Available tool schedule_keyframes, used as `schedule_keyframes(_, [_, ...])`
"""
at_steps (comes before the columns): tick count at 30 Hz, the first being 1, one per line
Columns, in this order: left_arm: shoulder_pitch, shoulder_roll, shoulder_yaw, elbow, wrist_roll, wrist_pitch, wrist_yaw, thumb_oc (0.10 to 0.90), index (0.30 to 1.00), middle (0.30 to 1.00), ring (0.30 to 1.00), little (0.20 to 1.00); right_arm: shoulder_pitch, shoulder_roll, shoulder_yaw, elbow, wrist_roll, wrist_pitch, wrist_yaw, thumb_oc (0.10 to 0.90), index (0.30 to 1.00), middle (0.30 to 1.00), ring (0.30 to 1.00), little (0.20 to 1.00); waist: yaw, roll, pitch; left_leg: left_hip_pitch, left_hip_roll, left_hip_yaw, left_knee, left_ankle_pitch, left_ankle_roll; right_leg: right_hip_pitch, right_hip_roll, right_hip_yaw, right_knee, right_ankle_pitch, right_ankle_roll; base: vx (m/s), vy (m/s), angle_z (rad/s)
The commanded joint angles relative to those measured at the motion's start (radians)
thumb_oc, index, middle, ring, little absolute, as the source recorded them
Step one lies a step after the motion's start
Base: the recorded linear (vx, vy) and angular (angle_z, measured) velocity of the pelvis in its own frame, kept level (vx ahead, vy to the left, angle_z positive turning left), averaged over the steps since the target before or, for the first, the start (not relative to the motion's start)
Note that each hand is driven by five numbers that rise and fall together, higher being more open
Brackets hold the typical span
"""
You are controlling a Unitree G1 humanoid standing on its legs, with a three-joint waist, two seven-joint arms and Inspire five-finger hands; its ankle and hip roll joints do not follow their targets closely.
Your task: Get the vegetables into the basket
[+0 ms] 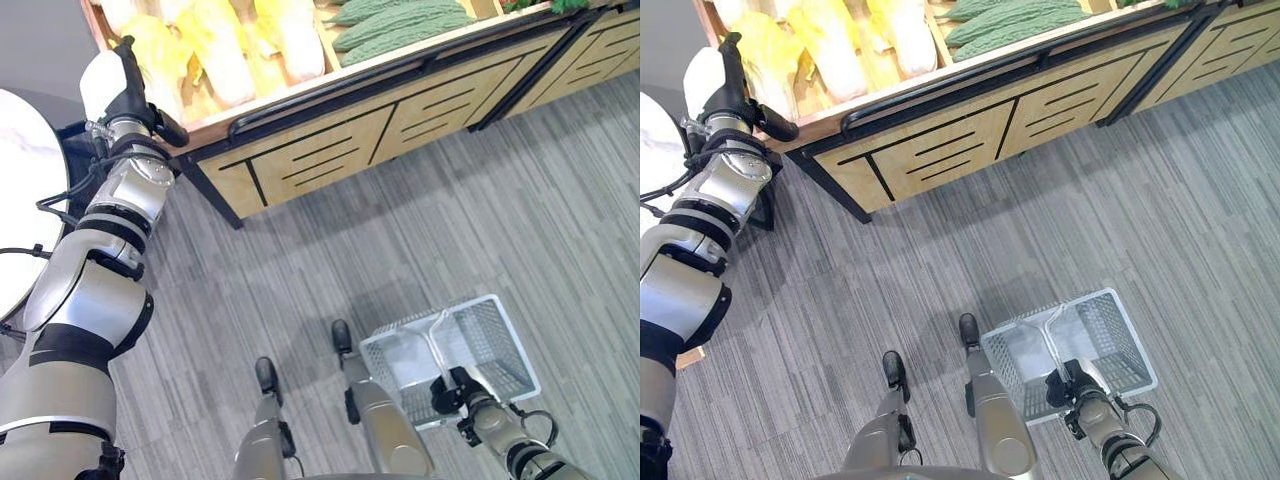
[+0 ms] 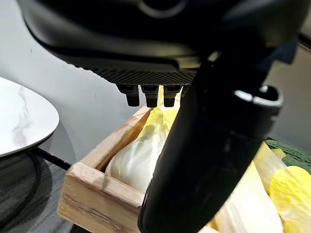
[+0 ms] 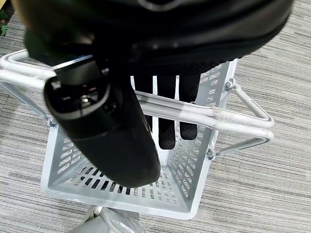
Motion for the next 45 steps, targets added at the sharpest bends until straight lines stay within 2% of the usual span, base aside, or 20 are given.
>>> schedule_keyframes(1, [-0.273,0.013,0.004,-0.017,-0.056,-0.092,-0.023,0.900,1.000,1.000,1.000,1.000,0.065,-0.029,0.020,0.033,-0.010,0.029,0.033,0.400,0.300,0.300,0.300,0.300,-0.021,0.032,-0.033,0.123,0.003,-0.038,0.001,-0.084,-0.080,0.130,-0.048,-0.006,-0.043,-0.115,0.144,0.02,0.035,0.03])
schedule_keyframes(3, [-0.271,-0.031,0.018,-0.060,-0.150,-0.110,-0.081,0.900,1.000,1.000,1.000,1.000,0.057,-0.033,0.010,0.044,-0.010,0.048,0.040,0.400,0.300,0.300,0.300,0.300,-0.013,0.039,-0.029,0.132,-0.001,-0.044,0.001,-0.087,-0.077,0.142,-0.052,-0.011,-0.043,-0.118,0.144,-0.01,0.025,0.08])
schedule_keyframes(4, [-0.278,-0.053,0.003,-0.150,-0.203,-0.137,-0.122,0.900,1.000,1.000,1.000,1.000,0.049,-0.033,0.000,0.050,-0.007,0.058,0.044,0.400,0.300,0.300,0.300,0.300,-0.005,0.042,-0.023,0.134,-0.007,-0.050,0.001,-0.089,-0.075,0.147,-0.056,-0.017,-0.043,-0.118,0.144,-0.03,0.016,0.14])
schedule_keyframes(7, [-0.281,-0.065,-0.006,-0.198,-0.191,-0.141,-0.104,0.900,1.000,1.000,1.000,1.000,0.048,-0.028,0.000,0.056,-0.010,0.062,0.049,0.400,0.300,0.300,0.300,0.300,0.000,0.041,-0.016,0.136,-0.009,-0.055,0.001,-0.088,-0.071,0.150,-0.060,-0.024,-0.043,-0.118,0.144,-0.02,0.012,0.10])
schedule_keyframes(11, [-0.299,-0.073,-0.019,-0.147,-0.155,-0.123,-0.074,0.900,1.000,1.000,1.000,1.000,0.042,-0.028,0.007,0.063,-0.005,0.065,0.049,0.400,0.300,0.300,0.300,0.300,-0.007,0.037,-0.008,0.128,-0.012,-0.052,0.001,-0.087,-0.069,0.143,-0.061,-0.021,-0.043,-0.112,0.145,-0.02,0.008,-0.02])
schedule_keyframes(15, [-0.351,-0.051,-0.020,-0.004,-0.144,-0.098,-0.051,0.900,1.000,1.000,1.000,1.000,0.039,-0.034,0.019,0.067,-0.007,0.064,0.046,0.400,0.300,0.300,0.300,0.300,-0.022,0.032,-0.006,0.109,-0.011,-0.040,0.001,-0.082,-0.069,0.118,-0.057,-0.005,-0.043,-0.100,0.147,-0.03,0.012,-0.05])
schedule_keyframes(21, [-0.372,-0.015,-0.004,0.100,-0.130,-0.082,-0.023,0.900,1.000,1.000,1.000,1.000,0.055,-0.037,0.033,0.063,0.001,0.053,0.051,0.400,0.300,0.300,0.300,0.300,-0.052,0.026,-0.008,0.078,-0.004,-0.023,0.001,-0.071,-0.076,0.079,-0.046,0.014,-0.043,-0.089,0.147,0.00,-0.021,-0.12])
schedule_keyframes(30, [-0.340,0.028,0.056,0.119,-0.181,-0.094,-0.002,0.900,1.000,1.000,1.000,1.000,0.086,-0.022,0.035,0.053,-0.011,0.047,0.053,0.400,0.300,0.300,0.300,0.300,-0.067,0.032,-0.020,0.070,0.013,0.002,0.001,-0.077,-0.090,0.058,-0.031,0.029,-0.043,-0.095,0.143,0.04,-0.038,-0.13])
schedule_keyframes(37, [-0.310,0.106,0.097,0.183,-0.216,-0.081,0.000,0.900,1.000,1.000,1.000,1.000,0.087,-0.016,0.012,0.025,0.035,0.032,0.045,0.400,0.300,0.300,0.300,0.300,-0.074,0.038,-0.017,0.048,0.024,0.004,0.001,-0.072,-0.099,0.032,-0.021,0.025,-0.043,-0.092,0.141,0.02,-0.039,-0.09])
schedule_keyframes(45, [-0.236,0.142,0.171,0.224,-0.263,-0.072,-0.001,0.900,1.000,1.000,1.000,1.000,0.102,0.003,-0.010,0.013,0.078,0.021,0.036,0.400,0.300,0.300,0.300,0.300,-0.073,0.020,-0.006,0.000,0.032,-0.015,0.001,-0.066,-0.102,-0.009,-0.014,0.012,-0.043,-0.083,0.138,0.01,-0.031,0.03])
